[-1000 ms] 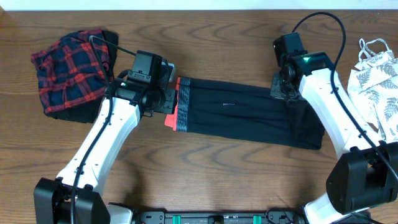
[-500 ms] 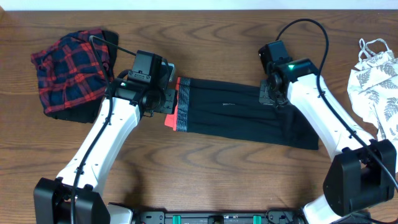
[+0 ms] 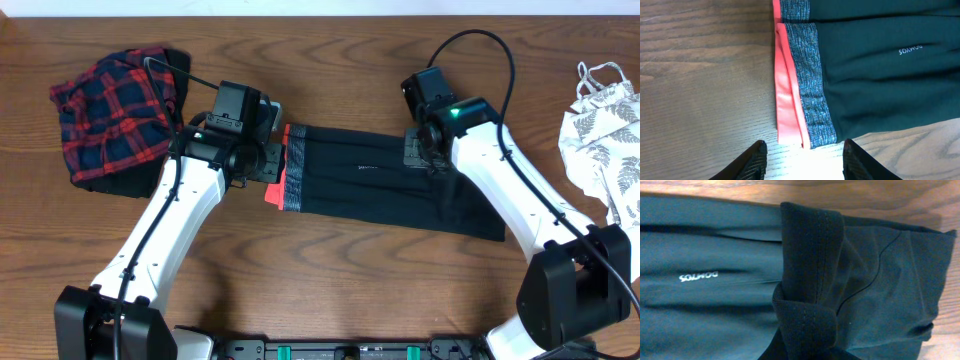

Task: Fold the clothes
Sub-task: 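Carry the folded end leftward to the pants' middle and release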

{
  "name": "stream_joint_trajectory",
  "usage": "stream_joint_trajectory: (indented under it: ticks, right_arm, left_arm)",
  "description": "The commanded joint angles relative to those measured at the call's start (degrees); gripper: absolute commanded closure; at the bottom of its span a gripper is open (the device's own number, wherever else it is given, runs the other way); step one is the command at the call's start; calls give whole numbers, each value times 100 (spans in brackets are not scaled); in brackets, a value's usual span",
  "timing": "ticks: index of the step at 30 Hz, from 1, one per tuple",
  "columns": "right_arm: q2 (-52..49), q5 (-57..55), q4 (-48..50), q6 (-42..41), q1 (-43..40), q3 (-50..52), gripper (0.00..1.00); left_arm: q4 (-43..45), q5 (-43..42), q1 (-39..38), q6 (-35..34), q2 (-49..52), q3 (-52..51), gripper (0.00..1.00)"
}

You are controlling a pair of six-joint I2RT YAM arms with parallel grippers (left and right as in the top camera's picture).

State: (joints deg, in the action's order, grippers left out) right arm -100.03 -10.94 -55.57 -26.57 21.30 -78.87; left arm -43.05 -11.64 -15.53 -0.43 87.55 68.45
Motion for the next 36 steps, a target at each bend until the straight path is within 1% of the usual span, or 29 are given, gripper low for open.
stream_joint_trajectory:
  ticks: [1, 15, 16, 17, 19, 21, 22, 23, 25, 29, 31, 32, 33, 34, 35, 36]
  right_arm:
    - [-127, 96, 52, -83, 155, 35, 99]
    - [-498, 295, 76, -83, 662, 35, 99]
    - [-498, 337, 94, -81, 693, 35, 97]
    - [-498, 350, 116, -81, 715, 35, 91]
    - [-498, 350, 151, -79, 728, 35, 83]
    - [-498, 345, 160, -33, 723, 35, 71]
    - [-498, 345, 177, -13, 704, 35, 67]
    - [-498, 348, 199, 13, 680, 35, 63]
    - [-498, 345, 223, 107, 640, 35, 62]
    - [-498, 345, 223, 201, 562, 35, 63]
    - [-498, 345, 223, 199, 483, 35, 66]
    - [-498, 348, 225, 197, 446, 35, 71]
    - [-498, 363, 232, 197, 400, 35, 78]
    - [-498, 396, 245, 199, 361, 35, 91]
    - [-498, 398, 245, 199, 339, 35, 96]
    - [-501, 424, 240, 219, 323, 37, 99]
  left_arm:
    - [-2, 28, -4, -70, -33, 42, 50]
    - [-2, 28, -4, -70, -33, 42, 51]
    - [-2, 28, -4, -70, -33, 42, 51]
    - [0, 28, -4, -70, -33, 42, 50]
    - [-2, 28, -4, -70, -33, 42, 51]
    - [-2, 28, -4, -70, -33, 42, 50]
    - [-4, 28, -4, -70, -33, 42, 51]
    - [-4, 28, -4, -70, -33, 42, 51]
    - [-4, 28, -4, -70, -33, 42, 50]
    - [-2, 28, -4, -70, -33, 42, 50]
    - [-4, 28, -4, -70, -33, 42, 50]
    - [-2, 28, -4, -70, -33, 42, 51]
    - [-4, 28, -4, -70, -33, 42, 51]
    - [-4, 28, -4, -70, -33, 42, 50]
    - [-4, 28, -4, -70, -33, 42, 51]
    - [-4, 28, -4, -70, -33, 42, 51]
